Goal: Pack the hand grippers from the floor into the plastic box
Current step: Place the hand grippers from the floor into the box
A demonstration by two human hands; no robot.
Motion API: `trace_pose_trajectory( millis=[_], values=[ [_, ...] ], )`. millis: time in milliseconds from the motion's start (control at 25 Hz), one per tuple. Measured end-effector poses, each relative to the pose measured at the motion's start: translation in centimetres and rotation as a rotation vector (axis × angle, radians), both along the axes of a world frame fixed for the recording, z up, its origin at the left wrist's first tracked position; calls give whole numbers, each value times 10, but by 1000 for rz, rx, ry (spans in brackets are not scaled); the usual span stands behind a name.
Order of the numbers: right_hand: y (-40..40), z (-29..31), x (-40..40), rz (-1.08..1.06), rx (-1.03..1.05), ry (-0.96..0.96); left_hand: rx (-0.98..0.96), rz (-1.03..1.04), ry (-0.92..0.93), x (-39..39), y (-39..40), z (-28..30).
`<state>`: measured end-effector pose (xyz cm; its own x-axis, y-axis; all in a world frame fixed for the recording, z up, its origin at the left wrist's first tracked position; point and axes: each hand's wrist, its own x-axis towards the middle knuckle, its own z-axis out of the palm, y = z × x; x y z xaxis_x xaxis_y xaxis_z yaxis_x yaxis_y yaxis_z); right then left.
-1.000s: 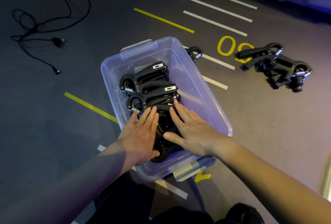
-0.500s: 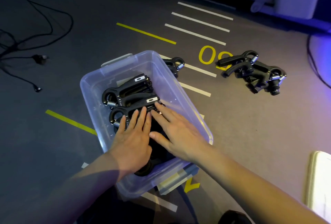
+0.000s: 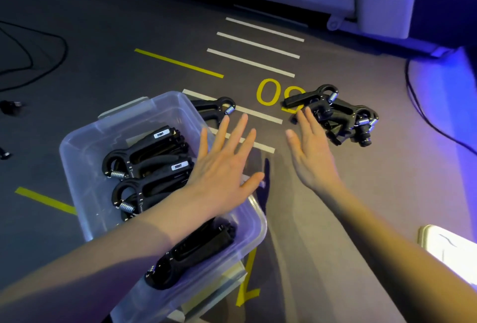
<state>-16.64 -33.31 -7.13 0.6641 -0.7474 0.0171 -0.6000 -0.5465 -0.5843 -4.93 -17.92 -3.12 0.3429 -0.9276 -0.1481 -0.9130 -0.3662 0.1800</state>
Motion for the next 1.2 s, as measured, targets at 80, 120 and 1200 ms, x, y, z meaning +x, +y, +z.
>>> trace_pose_trajectory(
  millis=[80, 120, 1200],
  values=[
    [-25, -11, -4, -85, 100, 29, 44, -19, -10, 1, -10, -9],
    [-37, -17, -3, -106, 134, 48, 62, -18, -15, 2, -14, -12],
    [-119, -67, 50, -446, 1006, -480, -73, -72, -150, 4, -20, -37]
  ],
)
